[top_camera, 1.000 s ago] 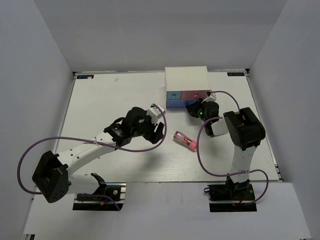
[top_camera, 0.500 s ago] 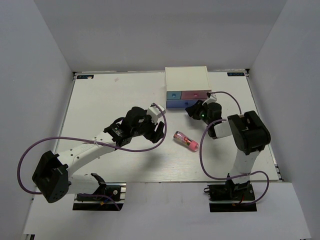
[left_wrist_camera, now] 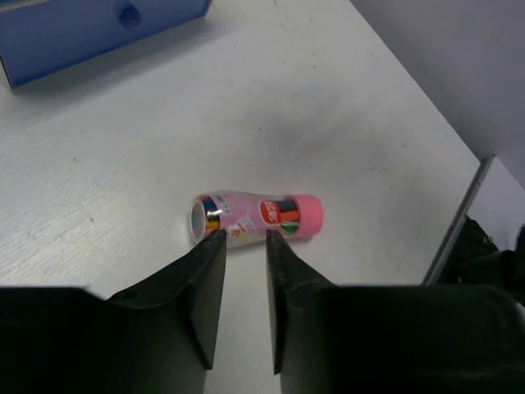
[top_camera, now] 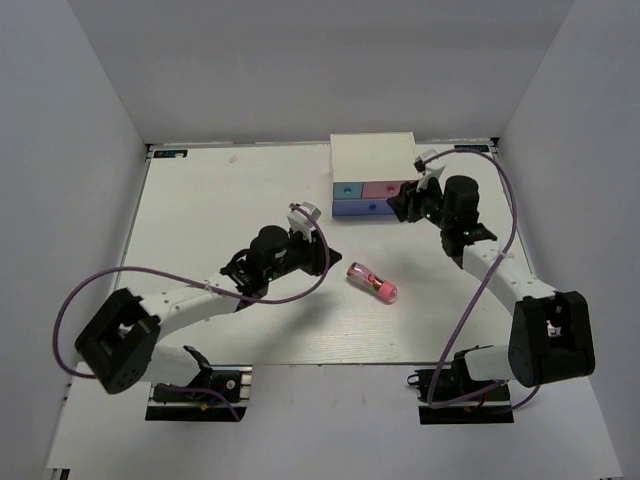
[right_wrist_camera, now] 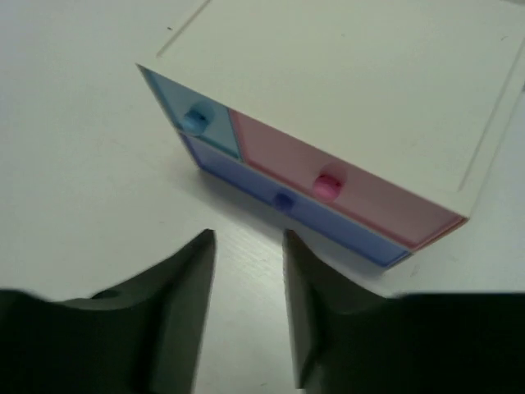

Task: Sort the stationery into containers
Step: Open the drawer in the storage box.

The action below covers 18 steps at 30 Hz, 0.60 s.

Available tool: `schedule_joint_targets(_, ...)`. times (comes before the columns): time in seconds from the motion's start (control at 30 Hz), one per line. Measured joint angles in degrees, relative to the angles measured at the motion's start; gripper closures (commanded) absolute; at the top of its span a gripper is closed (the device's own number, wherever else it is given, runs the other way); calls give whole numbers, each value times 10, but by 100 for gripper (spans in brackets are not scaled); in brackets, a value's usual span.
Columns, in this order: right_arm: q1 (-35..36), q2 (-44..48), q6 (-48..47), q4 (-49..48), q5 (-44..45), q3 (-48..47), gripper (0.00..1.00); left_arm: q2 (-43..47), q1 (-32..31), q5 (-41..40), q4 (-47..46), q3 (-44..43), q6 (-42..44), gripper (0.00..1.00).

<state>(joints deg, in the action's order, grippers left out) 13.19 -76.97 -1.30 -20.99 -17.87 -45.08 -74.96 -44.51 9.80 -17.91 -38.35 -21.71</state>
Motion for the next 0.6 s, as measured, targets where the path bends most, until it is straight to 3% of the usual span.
schedule_joint_targets(0.1, -6, 21, -24, 95, -35, -44, 90, -71, -1, -19, -99, 5, -66, 74)
schedule_joint_targets(0.17, -9, 62, -31, 135, -51, -47, 90, -125, -3, -33, -154, 2, -108, 75)
schedule_joint_targets(0.2, -10, 85, -32, 150, -56, -47, 87, -150, -3, -38, -175, -1, -129, 75)
schedule_joint_targets(0.27, -12, 139, -35, 173, -64, -49, 73, -199, -4, -49, -209, -15, -172, 63)
schedule_joint_targets(0.3, -12, 168, -39, 187, -66, -54, 66, -230, -5, -56, -225, -32, -200, 51)
schedule_joint_targets(0.5, -16, 261, -38, 209, -43, -65, 60, -337, -6, -101, -277, -121, -291, 34)
schedule_joint_targets(0.6, -21, 296, -34, 209, -23, -46, 60, -371, -6, -134, -278, -155, -322, 34)
